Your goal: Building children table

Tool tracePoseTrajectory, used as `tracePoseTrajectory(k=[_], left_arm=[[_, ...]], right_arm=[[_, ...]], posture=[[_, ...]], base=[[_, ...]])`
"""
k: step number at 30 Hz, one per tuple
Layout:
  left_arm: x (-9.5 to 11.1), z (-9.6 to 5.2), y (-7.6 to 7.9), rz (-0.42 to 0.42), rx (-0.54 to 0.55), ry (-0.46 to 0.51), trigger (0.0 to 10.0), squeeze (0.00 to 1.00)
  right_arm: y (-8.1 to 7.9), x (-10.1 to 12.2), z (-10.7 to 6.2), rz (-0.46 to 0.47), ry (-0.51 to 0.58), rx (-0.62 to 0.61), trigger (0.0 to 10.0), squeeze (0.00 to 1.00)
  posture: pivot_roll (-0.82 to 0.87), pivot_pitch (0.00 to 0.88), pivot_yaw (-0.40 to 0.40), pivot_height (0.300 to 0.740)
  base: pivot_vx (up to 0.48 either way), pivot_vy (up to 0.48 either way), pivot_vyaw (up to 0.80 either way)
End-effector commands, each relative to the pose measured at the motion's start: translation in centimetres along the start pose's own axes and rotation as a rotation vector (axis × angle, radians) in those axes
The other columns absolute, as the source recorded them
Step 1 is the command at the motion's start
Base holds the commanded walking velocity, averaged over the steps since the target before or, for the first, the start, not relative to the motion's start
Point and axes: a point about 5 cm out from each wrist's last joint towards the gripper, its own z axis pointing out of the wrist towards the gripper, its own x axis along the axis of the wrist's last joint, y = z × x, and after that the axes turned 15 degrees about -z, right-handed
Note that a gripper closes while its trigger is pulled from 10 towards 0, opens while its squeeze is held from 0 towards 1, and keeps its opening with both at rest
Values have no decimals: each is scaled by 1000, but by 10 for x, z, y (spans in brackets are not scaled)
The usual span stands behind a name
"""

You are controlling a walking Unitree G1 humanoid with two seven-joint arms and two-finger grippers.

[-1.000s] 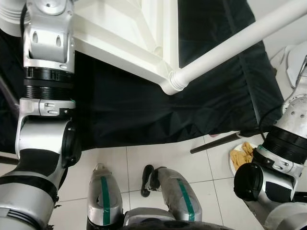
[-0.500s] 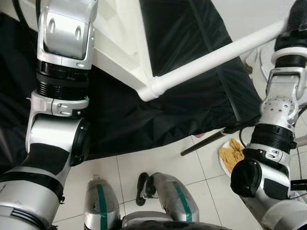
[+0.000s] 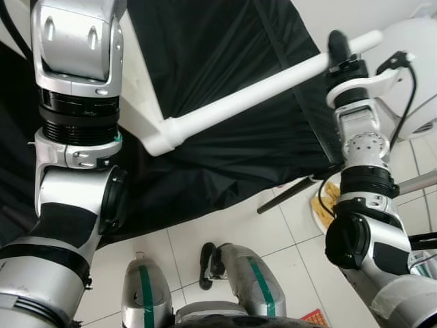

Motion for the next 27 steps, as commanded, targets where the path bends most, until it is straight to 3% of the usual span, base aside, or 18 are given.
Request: tracePoseTrajectory(k=[1,2,3,4,5,7,8,12,13,14,16,19,20,21,23,24,25,27], left_arm=[[8,-2,3,14,-6,30,10000,0],[8,-2,3,14,-6,30,10000,0],[4,-3,6,26,-24,9,10000,0],[4,-3,6,26,-24,9,10000,0],[0,-5,9,26,-44,-16,10000,0],[-4,-7,11,12,-63,-45,10000,24],[-8,-9,15,5,-81,-69,10000,224],[-13,-12,18,8,-103,-97,10000,180],[-15,-13,20,11,-115,-111,10000,71],[-17,-14,21,25,-134,-123,10000,78],[-18,-16,22,28,-145,-138,10000,51],[-19,-17,22,30,-156,-153,10000,0],[-21,-19,22,29,-170,-171,10000,0],[-21,-19,22,29,-170,-171,10000,0],[-25,-24,23,37,-207,-205,10000,0],[-25,-24,23,37,-207,-205,10000,0],[-27,-26,23,35,-217,-222,10000,0],[-27,-26,23,35,-217,-222,10000,0]], right_arm=[[5,-99,-34,-265,-549,51,10000,0],[5,-99,-34,-265,-549,51,10000,0],[3,-97,-33,-270,-533,76,10000,643],[3,-97,-33,-270,-533,76,10000,643],[2,-93,-32,-277,-512,87,10000,1000],[2,-87,-30,-283,-478,84,10000,1000],[4,-81,-30,-302,-451,67,10000,1000],[9,-72,-30,-353,-419,20,10000,1000],[15,-65,-32,-382,-399,-48,10000,1000],[22,-58,-36,-452,-390,-143,10000,1000],[27,-52,-40,-496,-378,-219,10000,1000],[29,-42,-45,-497,-331,-309,10000,992],[27,-33,-51,-539,-287,-364,10000,0],[27,-33,-51,-539,-287,-364,10000,0],[7,-22,-57,-602,-227,-327,10000,0],[7,-22,-57,-602,-227,-327,10000,0],[-5,-17,-58,-580,-202,-287,10000,0],[-5,-17,-58,-580,-202,-287,10000,0]], posture=[[146,139,-111,740],[146,139,-111,740],[146,139,-111,740],[146,139,-111,740],[143,141,-110,740],[142,142,-107,740],[141,144,-106,740],[141,146,-101,740],[143,147,-99,740],[147,150,-95,740],[146,151,-92,740],[144,156,-86,740],[145,157,-84,740],[145,157,-84,740],[142,163,-71,740],[142,163,-71,740],[142,164,-69,740],[142,164,-69,740]], base=[[0,0,0],[0,0,0],[0,0,0],[0,0,0],[0,0,0],[0,0,0],[0,0,0],[0,0,0],[0,0,0],[0,0,0],[0,0,0],[0,0,0],[0,0,0],[0,0,0],[0,0,0],[0,0,0],[0,0,0],[0,0,0]])
